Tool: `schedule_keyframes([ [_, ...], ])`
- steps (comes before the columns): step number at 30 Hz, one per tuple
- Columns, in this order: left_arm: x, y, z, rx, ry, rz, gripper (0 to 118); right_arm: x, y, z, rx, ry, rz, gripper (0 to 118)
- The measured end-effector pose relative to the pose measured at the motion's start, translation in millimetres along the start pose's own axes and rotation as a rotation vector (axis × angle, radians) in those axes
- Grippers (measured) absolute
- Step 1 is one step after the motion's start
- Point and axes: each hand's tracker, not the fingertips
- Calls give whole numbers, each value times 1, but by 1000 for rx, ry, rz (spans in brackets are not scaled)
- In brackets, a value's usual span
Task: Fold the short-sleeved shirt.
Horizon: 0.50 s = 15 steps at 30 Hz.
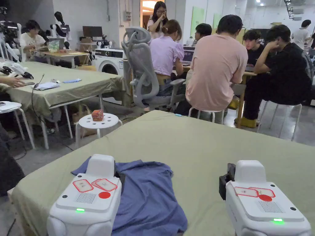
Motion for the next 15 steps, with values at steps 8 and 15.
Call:
schedule_keyframes([
  [8,62,-43,-182,-469,-306,-37,0,34,-26,-50,-90,-18,25,0],
  [15,100,-83,-301,-730,-352,-77,86,71,-49,-62,-139,-80,35,0],
])
